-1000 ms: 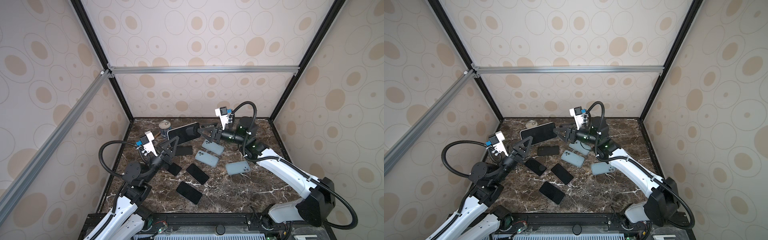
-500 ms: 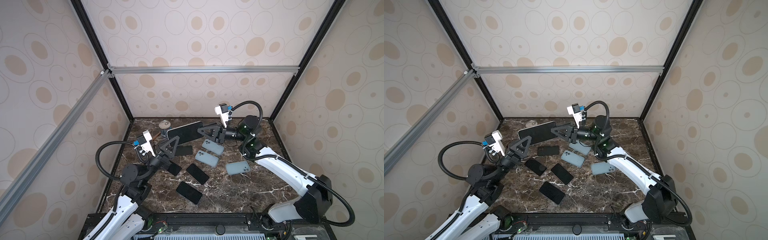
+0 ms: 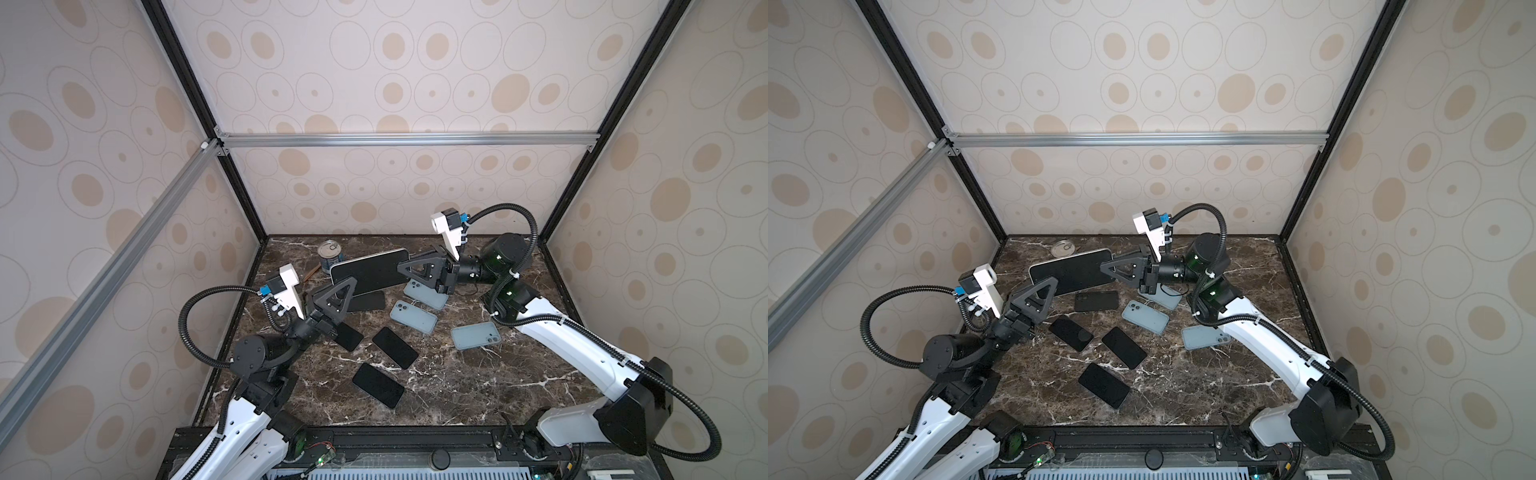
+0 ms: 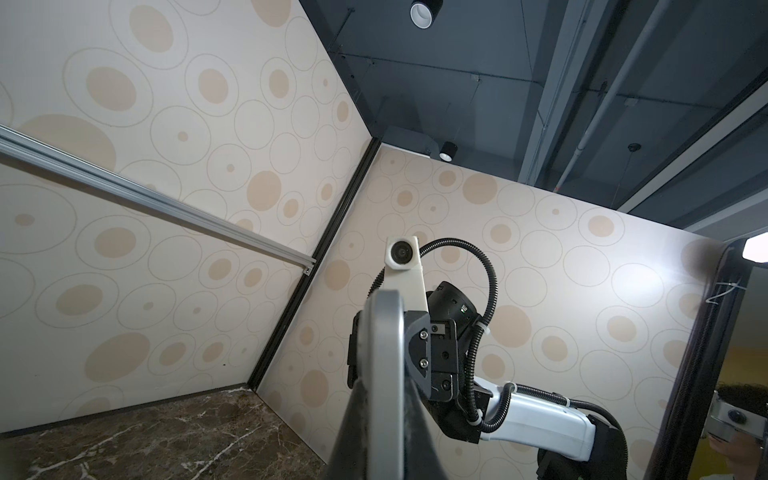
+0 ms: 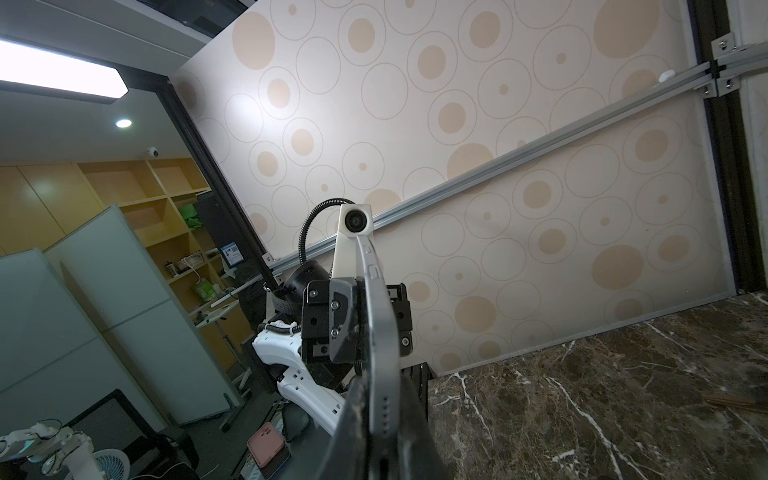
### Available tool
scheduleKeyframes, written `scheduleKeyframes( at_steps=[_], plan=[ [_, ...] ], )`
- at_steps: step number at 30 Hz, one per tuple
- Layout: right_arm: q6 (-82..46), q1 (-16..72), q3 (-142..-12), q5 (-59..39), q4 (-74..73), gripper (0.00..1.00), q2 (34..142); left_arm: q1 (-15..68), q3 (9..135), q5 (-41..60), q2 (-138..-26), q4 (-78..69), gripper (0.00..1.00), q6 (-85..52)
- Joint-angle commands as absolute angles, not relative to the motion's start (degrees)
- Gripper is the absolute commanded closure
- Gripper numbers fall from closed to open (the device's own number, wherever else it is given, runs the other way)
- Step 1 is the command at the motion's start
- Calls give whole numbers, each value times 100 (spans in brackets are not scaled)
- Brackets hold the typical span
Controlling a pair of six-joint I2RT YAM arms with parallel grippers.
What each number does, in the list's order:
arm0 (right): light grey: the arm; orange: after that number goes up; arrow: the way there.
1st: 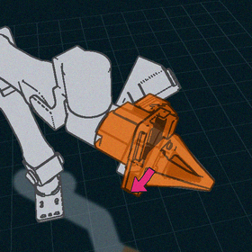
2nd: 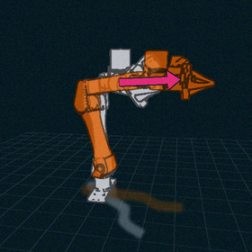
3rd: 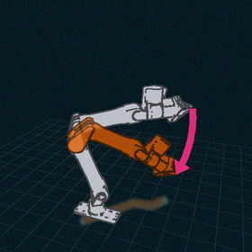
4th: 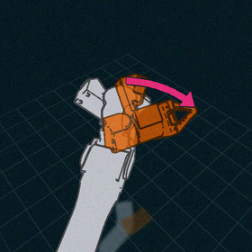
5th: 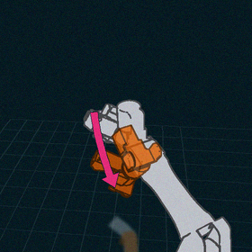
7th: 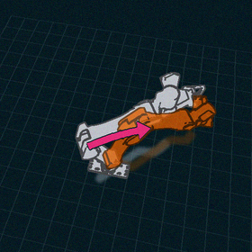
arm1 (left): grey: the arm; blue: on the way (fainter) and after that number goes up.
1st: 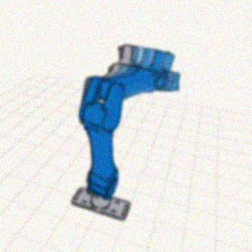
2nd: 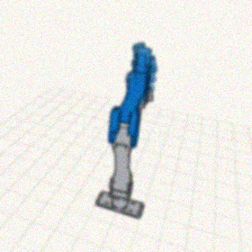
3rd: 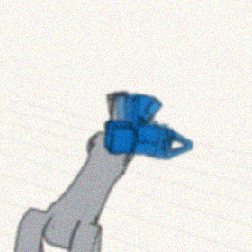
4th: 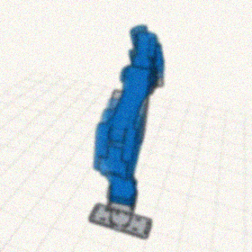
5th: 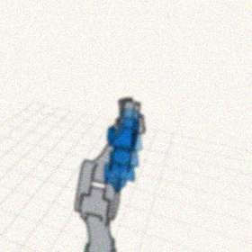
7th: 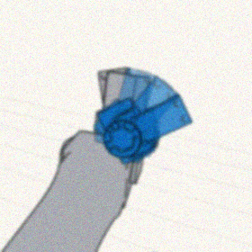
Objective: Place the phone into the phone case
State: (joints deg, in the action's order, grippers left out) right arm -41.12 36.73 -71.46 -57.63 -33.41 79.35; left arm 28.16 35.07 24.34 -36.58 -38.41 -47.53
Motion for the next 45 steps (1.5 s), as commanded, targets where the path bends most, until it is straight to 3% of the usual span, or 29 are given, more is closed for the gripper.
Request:
scheduleKeyframes(
  at_steps=[1, 3, 5, 6, 10, 17, 25, 34, 38, 45],
  plan=[
    [-3868, 3788, -7208, -5504, -3180, 100, 7799, 2807, 3799, 2049, -3636, -3677, 75, -4251],
    [-3716, 3792, -7191, -5145, -2980, 100, 7707, 2811, 3845, 1712, -3582, -3384, 52, -4002],
    [-3542, 3784, -7171, -4763, -2778, 100, 7647, 2812, 3924, 1223, -3530, -2973, 35, -3759],
    [-3391, 3775, -7159, -4591, -2613, 100, 7617, 2810, 4003, 891, -3514, -2688, 30, -3687],
    [-3089, 3666, -7199, -3997, -1897, 100, 7578, 2807, 4173, -133, -3415, -1845, 23, -3526],
    [-3137, 3604, -7298, -3524, -1453, 100, 7705, 2804, 4696, -1378, -3537, -335, 25, -2824],
    [-2310, 3615, -8110, -1944, 825, 100, 8174, 2704, 5472, -1921, -4795, 964, 28, -1546],
    [-2670, 3625, -9286, -2169, 1896, 100, 9686, 1552, 5273, 471, -6512, 552, 30, -1816],
    [-2976, 3633, -9791, -2370, 2016, 100, 10367, 1239, 5198, 1219, -7290, 180, 36, -2101],
    [-3314, 3643, -10617, -2784, 2379, 100, 11502, 877, 5001, 1692, -8008, -57, 35, -2191]
  ],
)
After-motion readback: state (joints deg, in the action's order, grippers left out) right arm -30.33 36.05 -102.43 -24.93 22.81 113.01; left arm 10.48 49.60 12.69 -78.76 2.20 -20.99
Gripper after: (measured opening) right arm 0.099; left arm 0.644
